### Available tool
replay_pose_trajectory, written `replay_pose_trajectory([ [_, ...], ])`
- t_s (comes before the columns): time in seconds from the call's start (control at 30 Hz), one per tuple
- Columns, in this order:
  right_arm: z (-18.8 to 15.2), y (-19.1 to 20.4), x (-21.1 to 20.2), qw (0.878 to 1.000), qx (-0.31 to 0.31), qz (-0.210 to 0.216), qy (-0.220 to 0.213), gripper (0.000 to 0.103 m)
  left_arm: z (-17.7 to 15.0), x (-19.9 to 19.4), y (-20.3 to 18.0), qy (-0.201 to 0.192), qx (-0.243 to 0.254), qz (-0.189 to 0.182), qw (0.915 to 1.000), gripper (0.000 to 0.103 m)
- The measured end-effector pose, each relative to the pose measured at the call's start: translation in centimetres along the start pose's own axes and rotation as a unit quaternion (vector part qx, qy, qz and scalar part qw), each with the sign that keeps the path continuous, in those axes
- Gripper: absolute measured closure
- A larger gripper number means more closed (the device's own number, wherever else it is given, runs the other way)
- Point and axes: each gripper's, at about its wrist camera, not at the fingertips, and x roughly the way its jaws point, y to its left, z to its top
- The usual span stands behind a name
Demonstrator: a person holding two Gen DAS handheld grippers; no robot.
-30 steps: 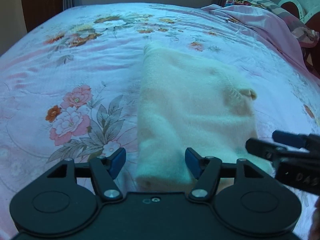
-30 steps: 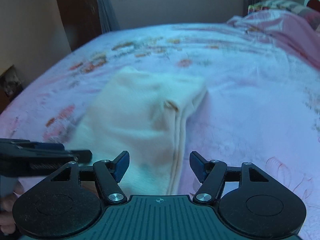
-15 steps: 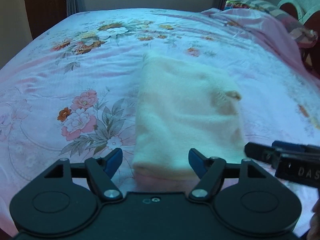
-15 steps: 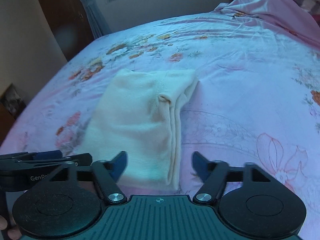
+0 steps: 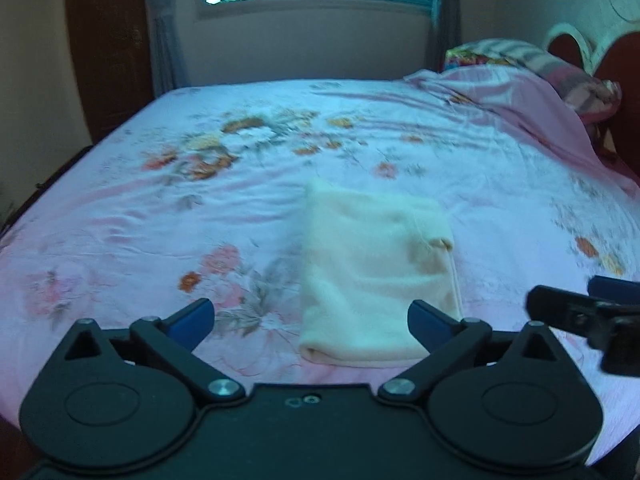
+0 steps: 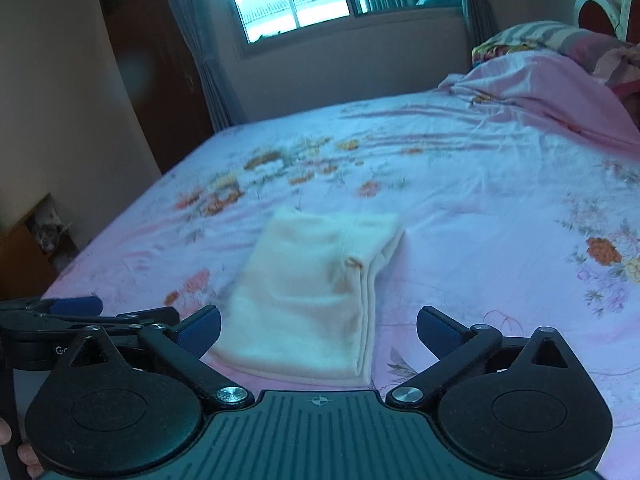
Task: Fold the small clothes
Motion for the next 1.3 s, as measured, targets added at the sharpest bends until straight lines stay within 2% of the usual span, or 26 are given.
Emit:
replay_pose_trajectory([
  [0.13,0.5,0.3,-2.5,1.000,0.017,0.001,-0.002,0.000,0.1,-2.5,0.3,-0.017,-0.009,0.012,0.9997,0.002],
  [0.3,0.0,1.3,-6.2,0.999,-0.006,-0.019,-0.045,0.000,0.0,-5.6,0.1,-0.044,-0.014,0.011,0.9989,0.002],
  [0.43,-0.8,1.4,-8.8,0.997,-0.015,-0.011,-0.076,0.000,-0.5,-7.2,-0.2,-0.053,-0.017,0.012,0.9984,0.002],
  [0.57,-1.3,1.5,-10.5,0.995,-0.023,-0.024,-0.089,0.000,-1.2,-8.4,-0.5,-0.063,-0.023,0.011,0.9977,0.002],
  [0.7,-2.0,1.3,-11.6,0.994,-0.025,-0.038,-0.104,0.000,-2.0,-9.2,-1.0,-0.067,-0.014,0.022,0.9974,0.002],
  [1.0,-2.8,0.8,-13.9,0.992,-0.020,-0.025,-0.125,0.000,-2.7,-10.2,-1.3,-0.060,-0.019,0.014,0.9979,0.002],
  [1.17,-2.6,0.6,-14.1,0.991,-0.019,-0.017,-0.130,0.000,-2.8,-10.8,-1.8,-0.073,-0.016,0.031,0.9968,0.002],
  [1.3,-2.5,0.4,-14.2,0.992,-0.017,-0.013,-0.128,0.000,-2.9,-10.7,-2.1,-0.068,-0.012,0.032,0.9971,0.002],
])
